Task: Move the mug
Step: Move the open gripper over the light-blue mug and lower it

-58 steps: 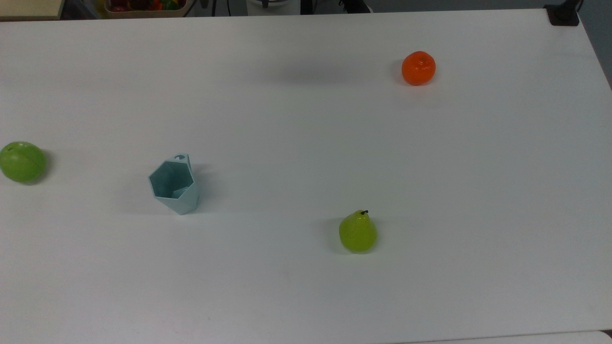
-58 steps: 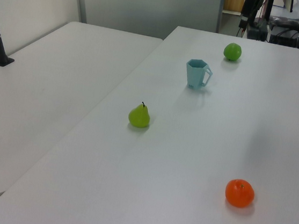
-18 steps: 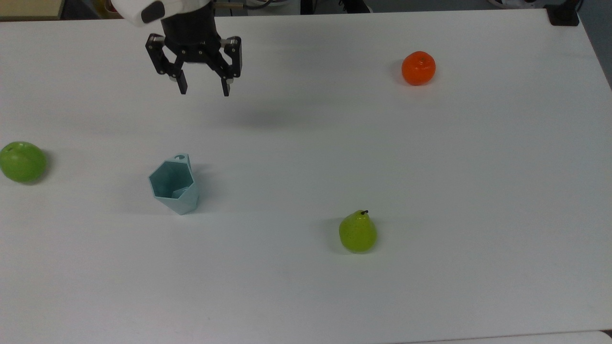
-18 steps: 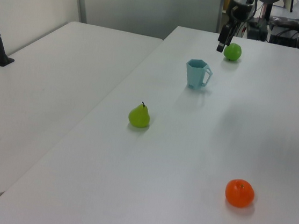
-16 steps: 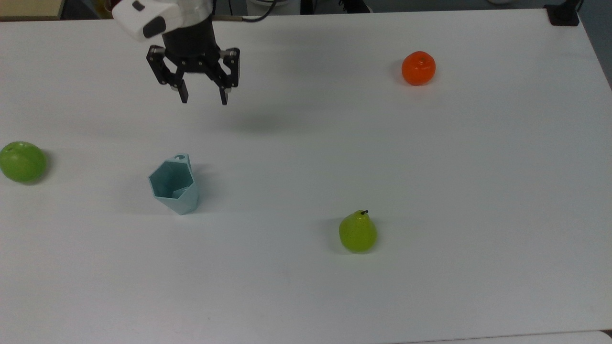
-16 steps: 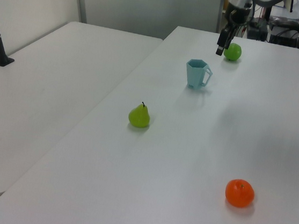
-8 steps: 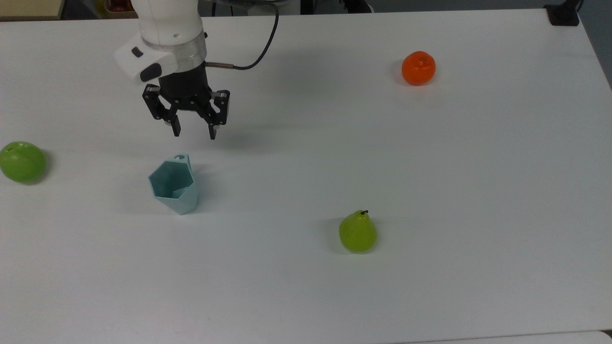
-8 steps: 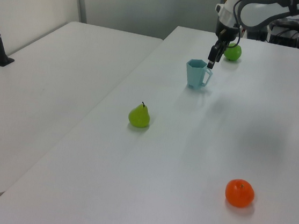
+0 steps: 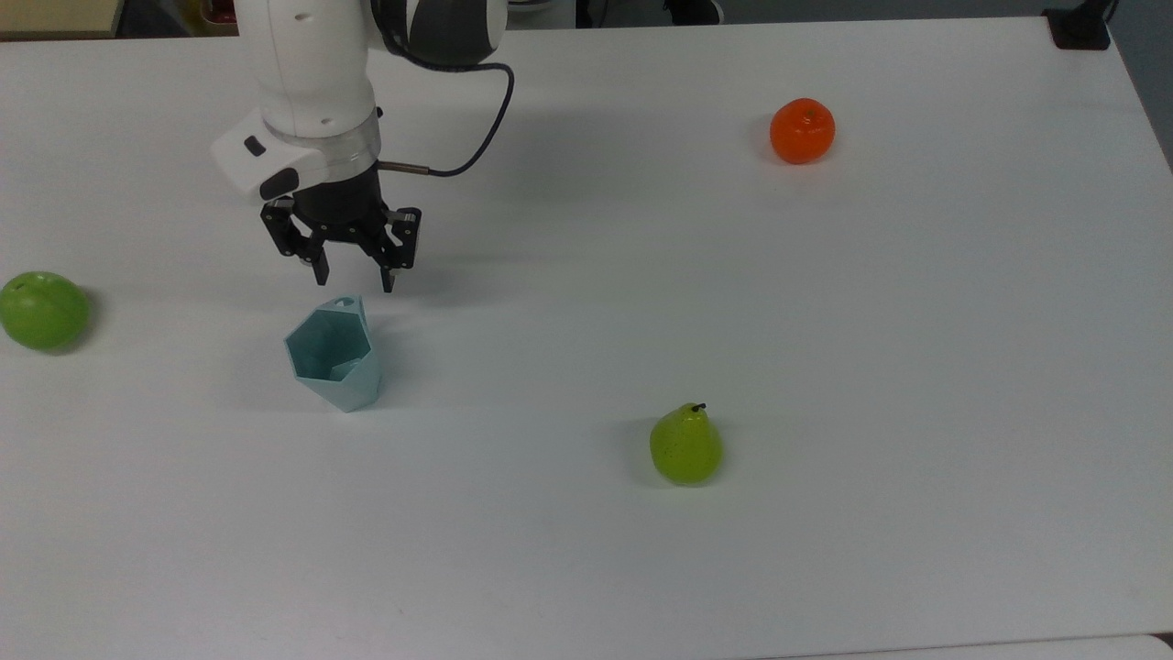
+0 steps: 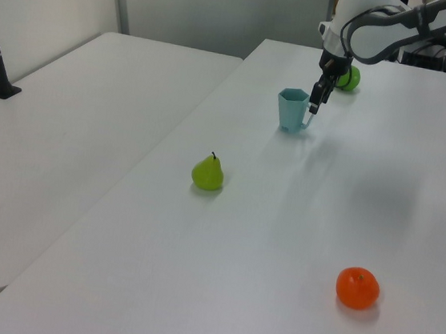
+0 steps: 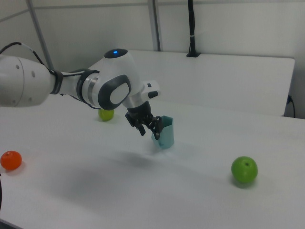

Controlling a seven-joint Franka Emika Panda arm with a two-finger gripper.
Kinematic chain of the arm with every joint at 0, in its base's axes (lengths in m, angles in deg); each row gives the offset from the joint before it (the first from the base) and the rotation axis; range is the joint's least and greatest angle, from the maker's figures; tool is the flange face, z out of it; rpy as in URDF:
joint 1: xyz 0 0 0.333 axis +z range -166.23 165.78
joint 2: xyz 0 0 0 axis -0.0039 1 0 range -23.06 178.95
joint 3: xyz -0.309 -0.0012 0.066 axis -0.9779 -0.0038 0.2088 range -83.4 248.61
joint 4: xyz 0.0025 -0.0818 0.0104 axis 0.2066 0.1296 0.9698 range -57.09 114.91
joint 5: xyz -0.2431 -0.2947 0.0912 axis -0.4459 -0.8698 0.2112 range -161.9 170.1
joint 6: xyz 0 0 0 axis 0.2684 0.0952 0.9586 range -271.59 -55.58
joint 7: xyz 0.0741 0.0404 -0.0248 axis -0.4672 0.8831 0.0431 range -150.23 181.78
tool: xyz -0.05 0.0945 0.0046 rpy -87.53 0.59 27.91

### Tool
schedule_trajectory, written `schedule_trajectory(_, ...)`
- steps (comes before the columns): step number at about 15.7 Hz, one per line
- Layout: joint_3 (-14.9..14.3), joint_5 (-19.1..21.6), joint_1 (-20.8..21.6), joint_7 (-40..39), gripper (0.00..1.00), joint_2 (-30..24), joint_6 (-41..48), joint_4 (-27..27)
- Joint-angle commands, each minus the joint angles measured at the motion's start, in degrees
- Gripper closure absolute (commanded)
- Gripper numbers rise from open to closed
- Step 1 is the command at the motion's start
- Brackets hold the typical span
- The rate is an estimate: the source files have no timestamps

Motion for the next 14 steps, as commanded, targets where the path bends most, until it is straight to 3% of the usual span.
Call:
schedule_trajectory(1, -0.18, -1.29, -0.62, -0.82, 0.32, 1.94, -4.44, 0.87)
schedule_trajectory(8, -0.18, -1.2, -0.98, -0.65, 0.37, 4.23, -8.94, 0.87)
schedule_trajectory(10, -0.18, -1.29, -0.89, -0.65, 0.46, 4.49, -9.03, 0.78)
schedule_trajectory(12, -0.09, -1.29, -0.8, -0.65, 0.64, 4.58, -9.03, 0.78)
schedule_trajectory(14, -0.09, -1.29, -0.71, -0.56, 0.74, 4.58, -9.03, 0.78)
